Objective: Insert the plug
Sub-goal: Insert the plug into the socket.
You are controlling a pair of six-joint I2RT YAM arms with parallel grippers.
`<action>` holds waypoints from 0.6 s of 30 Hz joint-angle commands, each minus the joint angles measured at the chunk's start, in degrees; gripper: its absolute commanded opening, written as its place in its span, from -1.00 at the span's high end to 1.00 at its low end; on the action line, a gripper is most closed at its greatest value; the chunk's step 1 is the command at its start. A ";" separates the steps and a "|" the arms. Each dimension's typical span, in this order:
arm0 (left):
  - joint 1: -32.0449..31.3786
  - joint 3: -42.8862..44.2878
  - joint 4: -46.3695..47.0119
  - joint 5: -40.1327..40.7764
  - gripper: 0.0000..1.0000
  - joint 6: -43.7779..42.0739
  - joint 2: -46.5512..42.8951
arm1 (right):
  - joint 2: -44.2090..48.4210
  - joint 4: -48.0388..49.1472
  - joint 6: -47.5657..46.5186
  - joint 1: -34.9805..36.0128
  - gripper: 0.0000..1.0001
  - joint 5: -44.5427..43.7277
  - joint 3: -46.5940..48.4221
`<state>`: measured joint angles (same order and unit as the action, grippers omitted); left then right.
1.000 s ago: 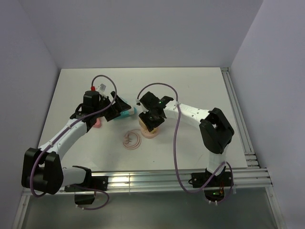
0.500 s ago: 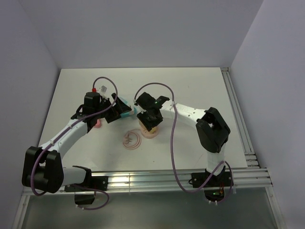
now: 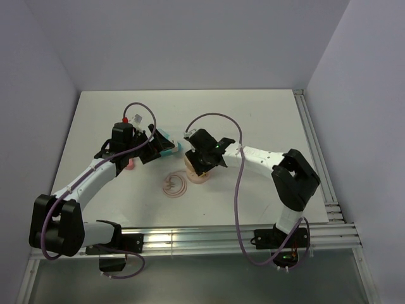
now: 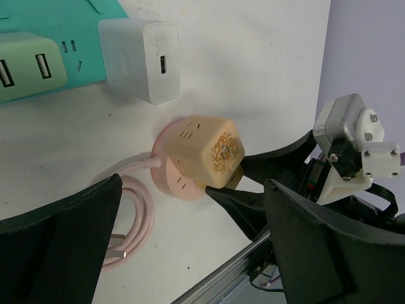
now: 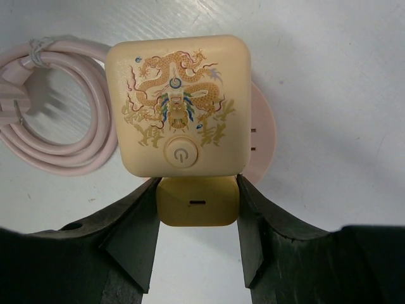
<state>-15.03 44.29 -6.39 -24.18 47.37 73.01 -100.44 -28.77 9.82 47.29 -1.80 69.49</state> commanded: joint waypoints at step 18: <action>0.00 0.71 0.51 -1.04 -0.99 -1.32 -1.47 | -0.45 7.59 7.31 3.95 1.00 -7.77 -12.45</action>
<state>-15.03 44.29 -6.76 -24.21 47.27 72.77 -97.25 -15.68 14.74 49.52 -7.18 61.58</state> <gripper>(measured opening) 0.995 0.537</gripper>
